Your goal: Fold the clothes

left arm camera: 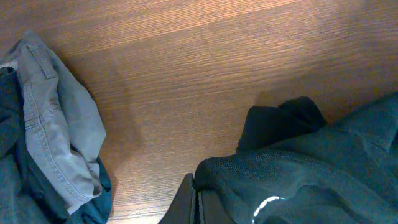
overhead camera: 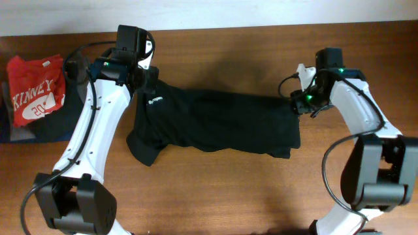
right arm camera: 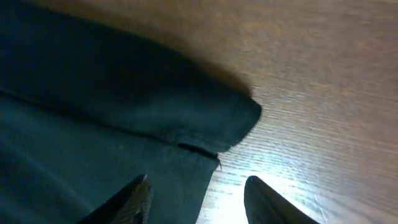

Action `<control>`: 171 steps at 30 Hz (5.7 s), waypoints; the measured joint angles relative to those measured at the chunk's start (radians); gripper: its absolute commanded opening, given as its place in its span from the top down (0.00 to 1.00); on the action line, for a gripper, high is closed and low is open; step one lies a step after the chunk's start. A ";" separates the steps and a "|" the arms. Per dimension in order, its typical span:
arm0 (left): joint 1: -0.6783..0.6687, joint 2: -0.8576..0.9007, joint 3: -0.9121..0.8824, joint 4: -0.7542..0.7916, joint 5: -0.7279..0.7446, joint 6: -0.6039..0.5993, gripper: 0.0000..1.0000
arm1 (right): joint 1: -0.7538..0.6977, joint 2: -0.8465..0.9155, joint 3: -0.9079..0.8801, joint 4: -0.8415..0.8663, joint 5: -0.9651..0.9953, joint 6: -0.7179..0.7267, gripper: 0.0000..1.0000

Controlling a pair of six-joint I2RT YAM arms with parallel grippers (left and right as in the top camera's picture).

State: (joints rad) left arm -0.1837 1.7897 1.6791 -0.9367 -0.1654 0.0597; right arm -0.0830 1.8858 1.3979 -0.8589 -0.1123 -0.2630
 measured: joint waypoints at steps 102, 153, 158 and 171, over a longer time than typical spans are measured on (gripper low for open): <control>0.154 0.092 -0.015 -0.497 0.699 0.227 1.00 | -0.044 0.040 0.212 -0.661 0.070 0.233 0.96; 0.125 -0.030 -0.451 0.332 0.460 -0.181 0.16 | -0.045 -0.041 -0.068 0.074 0.017 0.262 0.55; 0.125 -0.030 -0.451 0.288 0.460 -0.184 0.14 | -0.045 -0.041 -0.068 0.048 0.017 0.262 0.55; 0.136 -0.030 -0.451 0.129 0.444 -0.177 0.13 | -0.045 -0.041 -0.073 -0.005 0.017 0.246 0.54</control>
State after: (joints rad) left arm -0.0479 1.7599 1.2285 -0.8078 0.2787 -0.1169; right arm -0.1280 1.8450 1.3247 -0.8639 -0.0952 -0.0166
